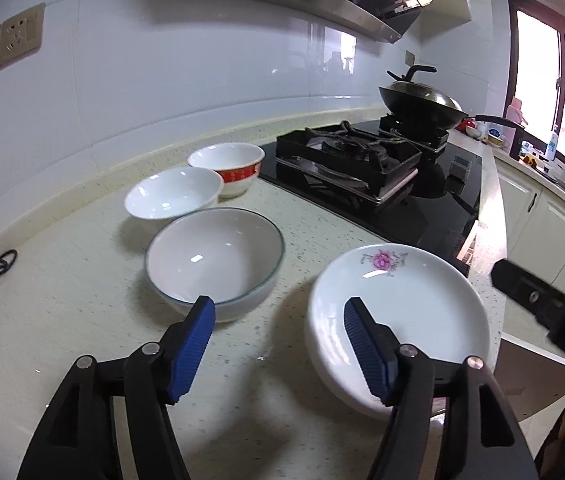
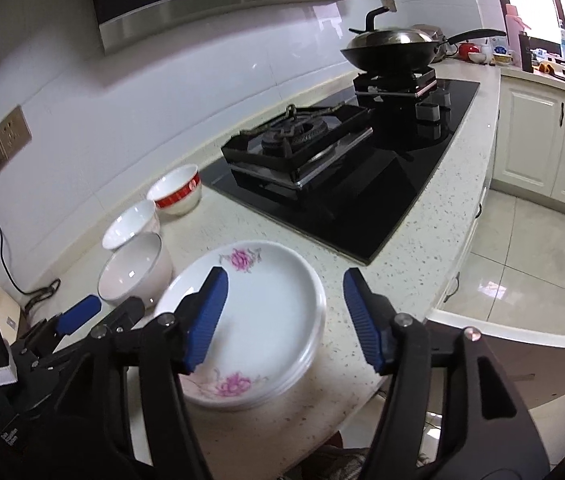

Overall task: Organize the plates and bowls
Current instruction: 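Move both tools to the green-rimmed white bowl and grasp its rim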

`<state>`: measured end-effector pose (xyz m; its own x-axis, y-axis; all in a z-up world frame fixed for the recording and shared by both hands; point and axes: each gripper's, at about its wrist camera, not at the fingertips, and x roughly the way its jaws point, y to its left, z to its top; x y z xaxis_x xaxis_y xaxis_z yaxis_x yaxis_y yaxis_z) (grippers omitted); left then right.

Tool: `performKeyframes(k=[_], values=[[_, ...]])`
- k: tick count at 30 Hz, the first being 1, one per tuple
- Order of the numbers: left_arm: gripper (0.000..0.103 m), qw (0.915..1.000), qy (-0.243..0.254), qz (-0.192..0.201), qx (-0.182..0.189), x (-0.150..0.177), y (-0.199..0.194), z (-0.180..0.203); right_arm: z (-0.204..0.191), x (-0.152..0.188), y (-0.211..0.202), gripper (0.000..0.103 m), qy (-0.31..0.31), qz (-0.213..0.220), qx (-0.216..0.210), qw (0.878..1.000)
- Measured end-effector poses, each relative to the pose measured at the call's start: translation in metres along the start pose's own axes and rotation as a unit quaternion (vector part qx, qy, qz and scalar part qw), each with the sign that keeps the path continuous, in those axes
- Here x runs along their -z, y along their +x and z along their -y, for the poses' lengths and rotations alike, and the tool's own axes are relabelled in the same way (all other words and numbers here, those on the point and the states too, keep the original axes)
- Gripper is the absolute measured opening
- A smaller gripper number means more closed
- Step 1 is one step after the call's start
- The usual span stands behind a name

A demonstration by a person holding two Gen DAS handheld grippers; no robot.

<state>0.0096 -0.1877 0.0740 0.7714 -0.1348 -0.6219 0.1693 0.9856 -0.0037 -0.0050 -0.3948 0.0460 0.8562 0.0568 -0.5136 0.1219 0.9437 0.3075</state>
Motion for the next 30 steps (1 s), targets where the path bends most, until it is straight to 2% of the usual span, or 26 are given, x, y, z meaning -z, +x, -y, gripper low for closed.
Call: performKeyframes(k=[13, 18, 22, 24, 30], values=[[0.070, 0.9991, -0.042, 0.003, 0.006, -0.016, -0.010, -0.036, -0.041, -0.006, 0.012, 0.066, -0.013, -0.020, -0.057, 0.998], [0.070, 0.9979, -0.063, -0.001, -0.015, -0.017, -0.009, -0.063, -0.069, -0.003, 0.019, 0.066, -0.036, -0.030, -0.080, 0.996], [0.070, 0.9946, -0.102, -0.011, -0.014, -0.022, -0.001, -0.087, -0.099, -0.007, 0.031, 0.069, -0.053, -0.043, -0.100, 0.993], [0.070, 0.9921, -0.122, -0.028, 0.000, -0.025, 0.007, -0.097, -0.111, -0.012, 0.038, 0.070, -0.059, -0.049, -0.104, 0.992], [0.070, 0.9846, -0.166, -0.054, 0.008, -0.036, 0.035, -0.115, -0.125, -0.032, 0.067, 0.070, -0.063, -0.078, -0.096, 0.990]])
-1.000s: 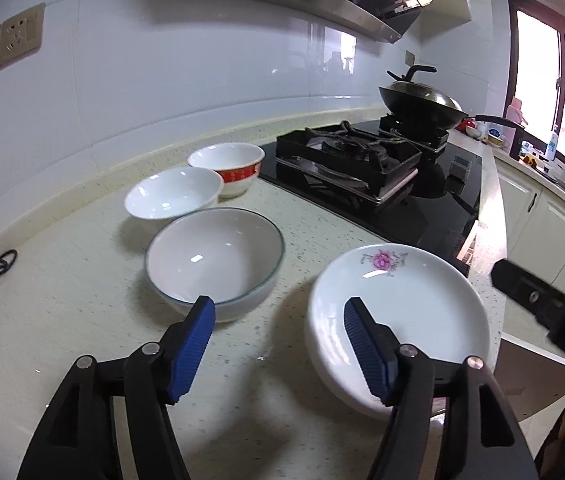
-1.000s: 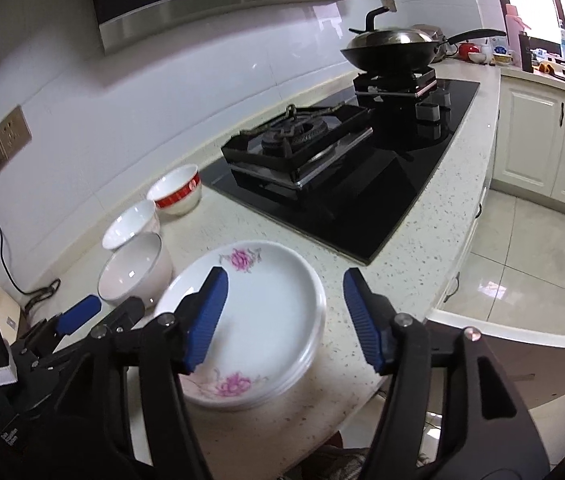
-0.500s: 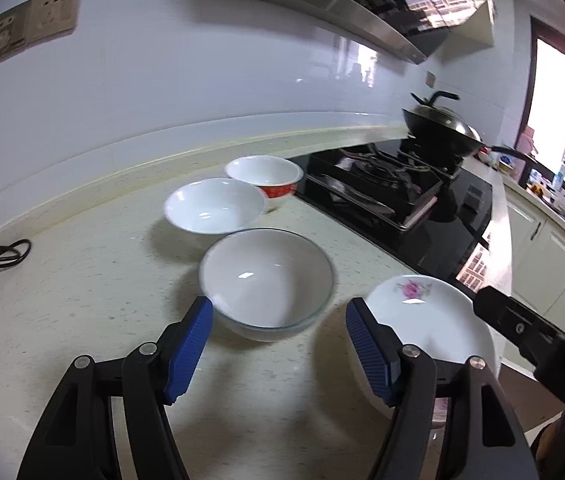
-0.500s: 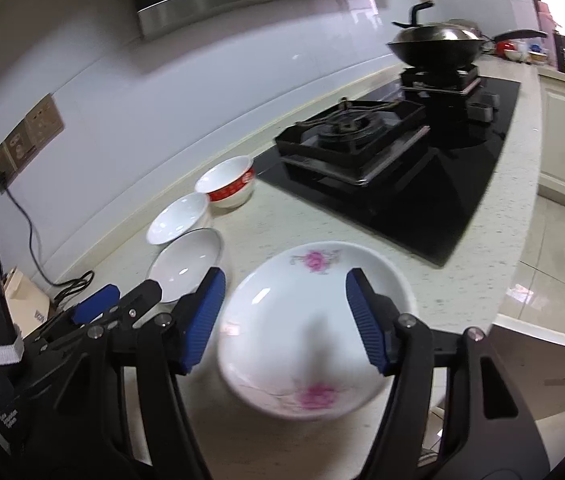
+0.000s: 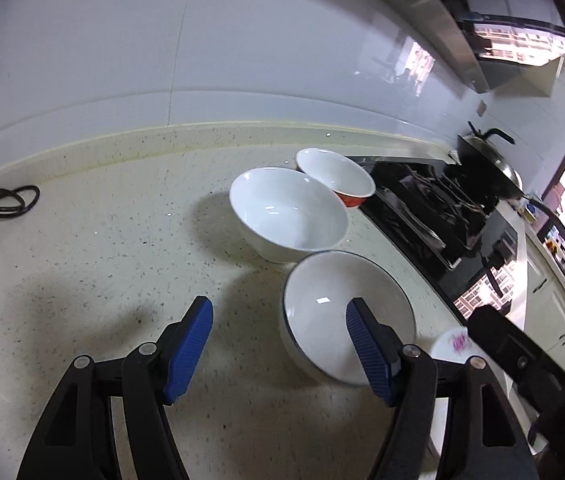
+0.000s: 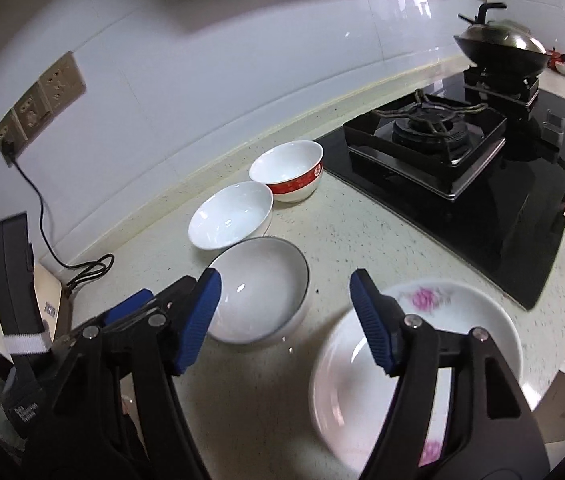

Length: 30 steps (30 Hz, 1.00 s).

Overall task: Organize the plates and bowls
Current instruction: 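Move both tools to the green-rimmed white bowl and grasp its rim, then carry the green-rimmed bowl with both tools toward the plate stack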

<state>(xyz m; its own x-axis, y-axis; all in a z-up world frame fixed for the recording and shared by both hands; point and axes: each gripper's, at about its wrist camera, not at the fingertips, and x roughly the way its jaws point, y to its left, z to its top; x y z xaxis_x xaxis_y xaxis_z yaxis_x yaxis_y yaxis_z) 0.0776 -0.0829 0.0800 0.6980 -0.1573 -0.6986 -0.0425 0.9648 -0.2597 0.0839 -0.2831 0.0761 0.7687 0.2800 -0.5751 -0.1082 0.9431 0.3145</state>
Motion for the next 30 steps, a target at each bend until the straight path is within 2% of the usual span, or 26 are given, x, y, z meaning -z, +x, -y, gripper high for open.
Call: performKeyframes(k=[6, 14, 17, 18, 19, 20, 21, 22, 24, 26, 30], values=[[0.070, 0.9991, -0.029, -0.030, 0.006, 0.000, 0.024, -0.009, 0.017, -0.018, 0.034, 0.070, 0.015, -0.065, 0.001, 0.998], [0.070, 0.9959, -0.056, -0.071, -0.001, 0.004, 0.061, -0.021, 0.015, -0.017, 0.084, 0.068, -0.017, -0.133, 0.013, 0.991], [0.070, 0.9948, -0.063, -0.080, 0.000, 0.005, 0.069, -0.024, 0.008, -0.013, 0.095, 0.059, -0.040, -0.150, 0.023, 0.988], [0.069, 0.9955, -0.058, -0.076, -0.001, 0.005, 0.068, -0.023, 0.007, -0.012, 0.099, 0.050, -0.047, -0.155, 0.027, 0.986], [0.067, 0.9959, -0.052, -0.075, -0.004, 0.006, 0.068, -0.022, 0.005, -0.011, 0.102, 0.039, -0.054, -0.162, 0.030, 0.985], [0.057, 0.9958, -0.049, -0.077, 0.001, 0.006, 0.069, -0.021, 0.005, -0.009, 0.104, 0.035, -0.054, -0.168, 0.029, 0.984], [0.048, 0.9958, -0.047, -0.077, 0.013, 0.007, 0.070, -0.020, 0.005, -0.008, 0.106, 0.026, -0.052, -0.170, 0.026, 0.984], [0.044, 0.9955, -0.047, -0.079, 0.024, 0.006, 0.070, -0.019, 0.004, -0.006, 0.106, 0.021, -0.053, -0.171, 0.024, 0.984], [0.024, 0.9964, -0.031, -0.075, 0.026, 0.007, 0.067, -0.013, -0.002, -0.002, 0.105, 0.014, -0.071, -0.165, 0.033, 0.983], [0.012, 0.9976, -0.015, -0.065, 0.019, 0.006, 0.062, -0.005, -0.007, 0.001, 0.103, 0.014, -0.077, -0.161, 0.031, 0.983], [0.012, 0.9973, -0.022, -0.068, 0.016, 0.006, 0.058, -0.009, -0.016, 0.002, 0.097, 0.013, -0.088, -0.149, 0.036, 0.984]])
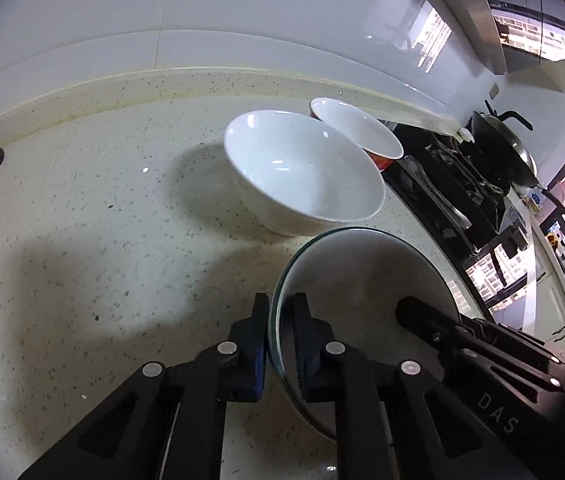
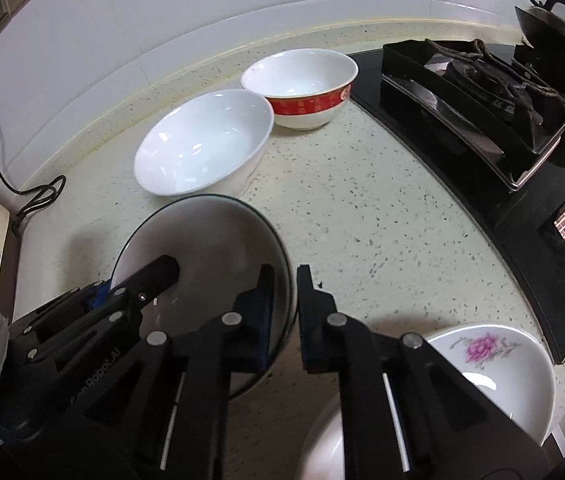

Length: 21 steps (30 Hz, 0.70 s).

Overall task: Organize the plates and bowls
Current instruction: 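Carry the green-rimmed bowl with both tools toward the plate stack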

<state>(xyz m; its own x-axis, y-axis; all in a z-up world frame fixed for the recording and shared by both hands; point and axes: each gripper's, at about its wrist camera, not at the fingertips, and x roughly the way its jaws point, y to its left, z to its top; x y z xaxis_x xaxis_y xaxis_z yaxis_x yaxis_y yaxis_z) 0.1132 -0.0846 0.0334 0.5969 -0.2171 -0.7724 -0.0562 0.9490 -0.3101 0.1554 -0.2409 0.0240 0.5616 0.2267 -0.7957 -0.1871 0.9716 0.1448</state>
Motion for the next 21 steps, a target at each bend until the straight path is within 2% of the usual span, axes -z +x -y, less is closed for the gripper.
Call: performKeyframes(k=[10, 17, 21], values=[[0.013, 0.9996, 0.014, 0.023, -0.008, 0.007, -0.038, -0.004, -0.021, 0.018, -0.032, 0.014, -0.002, 0.020, -0.018, 1.000], [0.014, 0.9989, 0.034, 0.029, -0.012, 0.033, -0.068, -0.010, -0.034, 0.052, -0.055, 0.014, 0.016, 0.041, -0.036, 0.998], [0.014, 0.9988, 0.040, 0.028, -0.009, 0.049, -0.076, -0.017, -0.040, 0.071, -0.061, 0.014, 0.023, 0.038, -0.040, 0.998]])
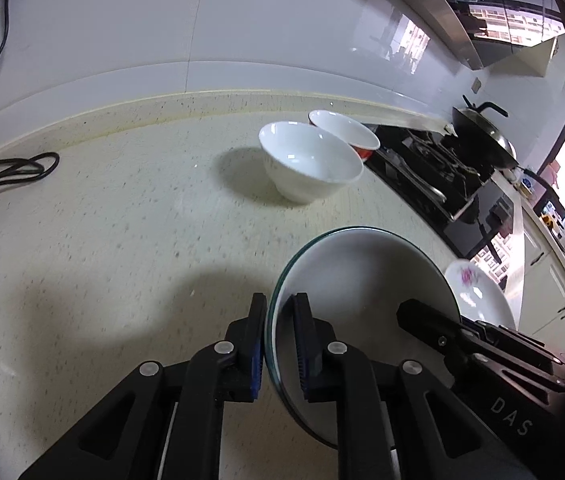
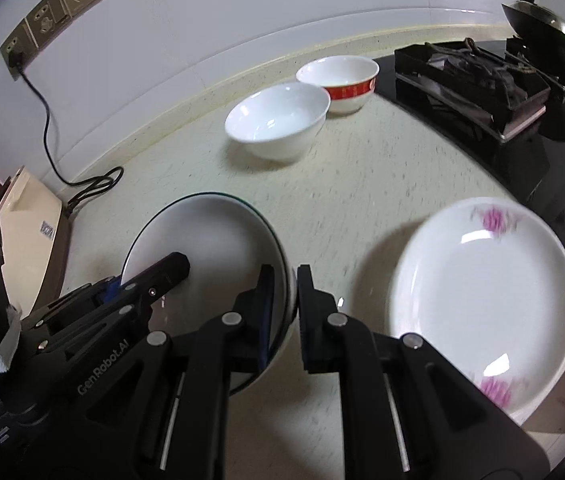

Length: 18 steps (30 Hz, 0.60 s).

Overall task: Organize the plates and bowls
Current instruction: 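Carry the green-rimmed bowl with both tools toward the plate stack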

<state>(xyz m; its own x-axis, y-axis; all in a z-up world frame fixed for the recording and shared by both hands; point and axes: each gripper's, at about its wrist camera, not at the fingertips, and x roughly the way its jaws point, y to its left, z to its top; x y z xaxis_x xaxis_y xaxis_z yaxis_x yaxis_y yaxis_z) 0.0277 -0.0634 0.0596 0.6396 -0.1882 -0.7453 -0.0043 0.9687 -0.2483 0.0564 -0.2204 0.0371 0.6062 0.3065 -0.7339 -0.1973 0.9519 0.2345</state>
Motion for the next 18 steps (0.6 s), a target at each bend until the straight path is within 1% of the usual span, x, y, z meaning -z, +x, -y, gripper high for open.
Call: performKeyframes(k=[4, 9, 12, 16, 18], values=[[0.015, 0.9999, 0.012, -0.004, 0.002, 0.012, -0.003, -0.002, -0.005, 0.014, -0.003, 0.014, 0.003, -0.001, 0.006, 1.000], [0.016, 0.9997, 0.014, -0.018, 0.012, 0.022, -0.001, -0.005, -0.007, 0.029, -0.005, 0.014, 0.011, -0.005, 0.017, 1.000], [0.017, 0.9993, 0.016, -0.026, 0.021, 0.025, -0.002, -0.006, -0.009, 0.034, -0.009, 0.014, 0.011, 0.000, 0.027, 1.000], [0.018, 0.9991, 0.017, -0.026, 0.029, 0.027, 0.000, -0.005, -0.010, 0.035, -0.012, 0.014, 0.012, 0.004, 0.036, 0.999], [0.018, 0.9990, 0.017, -0.030, 0.028, 0.028, 0.002, -0.004, -0.009, 0.037, -0.011, 0.014, 0.015, 0.001, 0.037, 0.999]])
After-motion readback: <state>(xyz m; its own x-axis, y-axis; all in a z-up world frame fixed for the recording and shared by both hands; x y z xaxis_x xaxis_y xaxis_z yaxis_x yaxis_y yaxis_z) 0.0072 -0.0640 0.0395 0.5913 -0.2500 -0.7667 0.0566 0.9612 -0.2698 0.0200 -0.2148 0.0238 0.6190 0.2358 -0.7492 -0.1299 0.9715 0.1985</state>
